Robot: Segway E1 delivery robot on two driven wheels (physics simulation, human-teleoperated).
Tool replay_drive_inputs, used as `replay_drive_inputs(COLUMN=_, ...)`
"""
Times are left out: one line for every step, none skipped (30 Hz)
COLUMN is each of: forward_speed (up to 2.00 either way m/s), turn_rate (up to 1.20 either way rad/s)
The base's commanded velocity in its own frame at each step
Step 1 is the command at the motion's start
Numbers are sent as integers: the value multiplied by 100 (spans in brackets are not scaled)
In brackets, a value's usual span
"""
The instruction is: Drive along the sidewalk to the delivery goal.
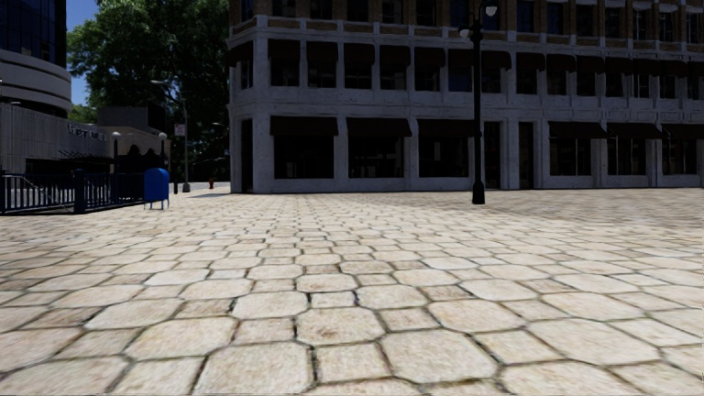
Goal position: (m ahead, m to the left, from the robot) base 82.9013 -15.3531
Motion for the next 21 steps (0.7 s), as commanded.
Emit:
replay_drive_inputs(forward_speed=200, turn_rate=0)
replay_drive_inputs(forward_speed=200, turn_rate=0)
replay_drive_inputs(forward_speed=200, turn_rate=0)
replay_drive_inputs(forward_speed=200, turn_rate=0)
replay_drive_inputs(forward_speed=200, turn_rate=0)
replay_drive_inputs(forward_speed=200, turn_rate=0)
replay_drive_inputs(forward_speed=200, turn_rate=0)
replay_drive_inputs(forward_speed=200, turn_rate=0)
replay_drive_inputs(forward_speed=200, turn_rate=0)
replay_drive_inputs(forward_speed=200, turn_rate=0)
replay_drive_inputs(forward_speed=200, turn_rate=0)
replay_drive_inputs(forward_speed=200, turn_rate=0)
replay_drive_inputs(forward_speed=200, turn_rate=0)
replay_drive_inputs(forward_speed=200, turn_rate=0)
replay_drive_inputs(forward_speed=200, turn_rate=0)
replay_drive_inputs(forward_speed=200, turn_rate=0)
replay_drive_inputs(forward_speed=200, turn_rate=0)
replay_drive_inputs(forward_speed=200, turn_rate=0)
replay_drive_inputs(forward_speed=200, turn_rate=0)
replay_drive_inputs(forward_speed=200, turn_rate=0)
replay_drive_inputs(forward_speed=200, turn_rate=0)
